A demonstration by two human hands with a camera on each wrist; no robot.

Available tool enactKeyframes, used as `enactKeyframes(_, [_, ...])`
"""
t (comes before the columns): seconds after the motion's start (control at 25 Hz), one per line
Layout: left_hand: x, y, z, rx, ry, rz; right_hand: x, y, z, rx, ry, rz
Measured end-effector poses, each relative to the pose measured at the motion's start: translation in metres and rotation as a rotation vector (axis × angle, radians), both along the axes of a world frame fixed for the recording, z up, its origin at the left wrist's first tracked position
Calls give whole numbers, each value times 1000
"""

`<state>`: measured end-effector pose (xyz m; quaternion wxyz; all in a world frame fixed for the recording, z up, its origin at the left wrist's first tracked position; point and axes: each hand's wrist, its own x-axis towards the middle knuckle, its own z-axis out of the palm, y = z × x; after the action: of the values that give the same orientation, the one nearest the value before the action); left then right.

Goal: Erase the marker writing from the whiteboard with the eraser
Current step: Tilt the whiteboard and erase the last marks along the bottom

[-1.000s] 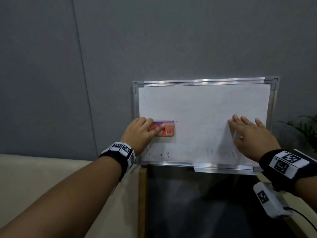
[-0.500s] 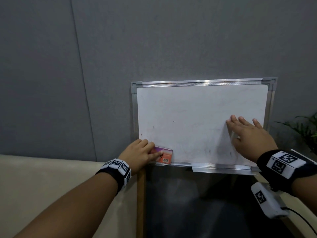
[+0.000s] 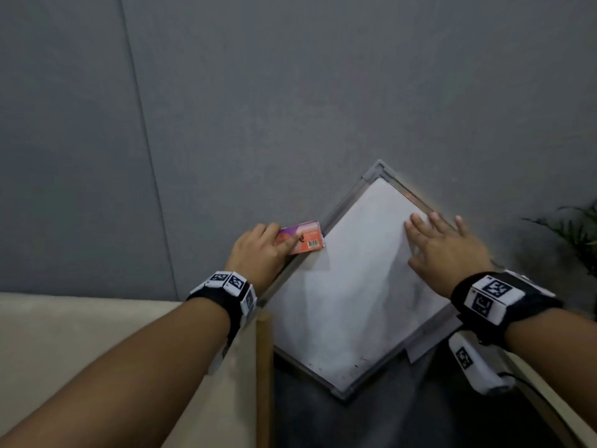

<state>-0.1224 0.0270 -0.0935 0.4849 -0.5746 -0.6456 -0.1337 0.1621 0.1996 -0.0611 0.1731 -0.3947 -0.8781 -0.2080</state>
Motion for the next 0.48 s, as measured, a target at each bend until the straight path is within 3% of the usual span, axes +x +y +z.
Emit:
enactKeyframes(0.2, [25,-2,-14,23,-130,-31,3,-2,-8,50,-9,-34])
enactKeyframes(0.4, [45,1,-44,-93,-214,-62,5,1,-6,40,-14,-14])
enactKeyframes(0.48, [54,3,-48,-124,-384,-6,4,4,-6,35,-6,-3])
